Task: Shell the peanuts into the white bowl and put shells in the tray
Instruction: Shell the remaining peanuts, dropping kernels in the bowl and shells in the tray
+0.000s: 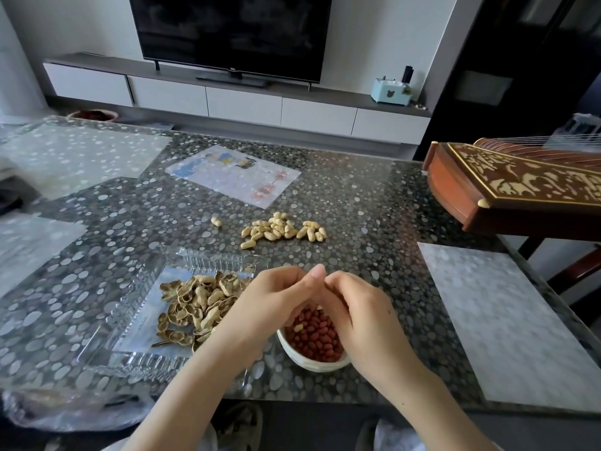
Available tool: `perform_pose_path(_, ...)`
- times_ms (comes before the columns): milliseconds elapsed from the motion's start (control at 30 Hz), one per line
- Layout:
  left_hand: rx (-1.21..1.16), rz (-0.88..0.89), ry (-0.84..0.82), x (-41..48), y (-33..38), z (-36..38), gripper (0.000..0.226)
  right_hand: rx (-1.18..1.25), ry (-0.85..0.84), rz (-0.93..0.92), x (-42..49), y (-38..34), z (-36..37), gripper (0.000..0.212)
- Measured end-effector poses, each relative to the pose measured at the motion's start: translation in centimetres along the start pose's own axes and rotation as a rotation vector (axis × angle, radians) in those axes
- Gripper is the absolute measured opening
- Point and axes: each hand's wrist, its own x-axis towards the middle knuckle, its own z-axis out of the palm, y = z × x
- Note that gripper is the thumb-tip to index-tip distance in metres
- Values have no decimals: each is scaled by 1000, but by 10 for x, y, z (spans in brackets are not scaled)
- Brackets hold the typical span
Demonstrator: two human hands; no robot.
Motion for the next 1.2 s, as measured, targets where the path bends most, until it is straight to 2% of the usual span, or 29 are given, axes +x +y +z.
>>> perform_pose_path(100, -193, -75, -155, 0, 1, -6, 34, -23, -40, -89, 1, 3, -2, 44)
perform_pose_path(200, -151, -41, -188, 1, -2, -8, 37, -40, -21, -136, 2, 2, -3, 34)
perform_pose_path(300, -59, 18, -165, 1, -4, -5, 42, 3, -27, -114, 1, 4, -3, 41)
perform_pose_path(367, 68, 94, -125, 1, -5, -2, 39, 38, -41, -75, 0, 4, -3, 48)
perform_pose_path(433, 115, 153, -99, 0, -5, 3, 36, 32, -34, -44, -1, 2, -4, 39)
perform_pose_path(533, 47, 169, -31, -1, -5, 10, 33, 24, -10, -2, -1, -5, -3, 30)
perform_pose_path(733, -92, 108, -14, -2, -12, 23, 34, 279, 18, 153, -2, -11, -2, 31)
perform_pose_path(1000, 150, 351, 157, -3, -13, 37, 45, 369, 169, 343, -6, -21, 6, 43)
perform_pose_path(1200, 258, 374, 142, 0, -19, 35, 43, 405, 185, 483, -6, -21, 6, 42)
